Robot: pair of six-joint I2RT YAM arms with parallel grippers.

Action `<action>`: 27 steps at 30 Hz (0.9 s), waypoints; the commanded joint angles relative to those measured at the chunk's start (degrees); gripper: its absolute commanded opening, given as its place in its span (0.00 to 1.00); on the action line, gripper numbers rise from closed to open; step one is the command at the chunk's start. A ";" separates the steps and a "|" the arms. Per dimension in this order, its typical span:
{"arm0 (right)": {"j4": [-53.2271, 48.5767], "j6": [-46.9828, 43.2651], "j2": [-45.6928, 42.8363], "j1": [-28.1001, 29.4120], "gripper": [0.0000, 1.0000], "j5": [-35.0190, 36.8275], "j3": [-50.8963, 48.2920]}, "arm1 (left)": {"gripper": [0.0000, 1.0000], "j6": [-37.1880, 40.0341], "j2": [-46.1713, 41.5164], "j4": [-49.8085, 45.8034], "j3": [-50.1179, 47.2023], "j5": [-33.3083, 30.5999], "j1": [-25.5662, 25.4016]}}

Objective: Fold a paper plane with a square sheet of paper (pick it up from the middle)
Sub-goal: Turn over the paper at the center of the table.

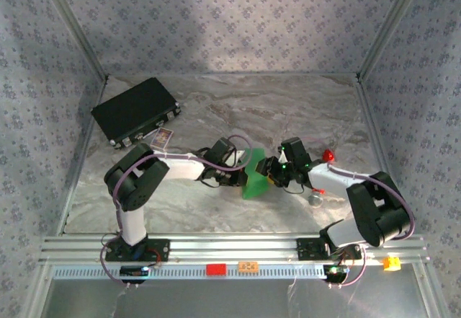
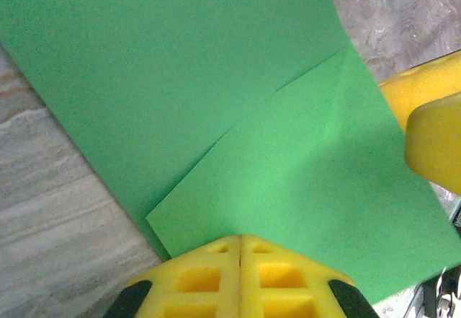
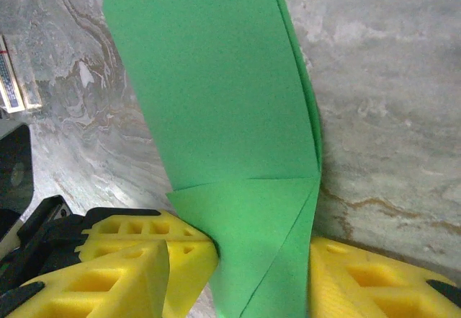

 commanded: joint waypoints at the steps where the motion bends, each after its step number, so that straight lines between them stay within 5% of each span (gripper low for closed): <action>1: -1.17 0.70 -1.35 -0.30 0.53 0.23 -1.87 | 0.00 -0.37 -0.33 -5.01 -1.54 -1.26 -0.66; 27: 10.31 0.74 0.50 -3.06 0.41 -4.38 -6.34 | 0.00 -1.62 -0.74 -3.05 -1.09 0.52 -0.11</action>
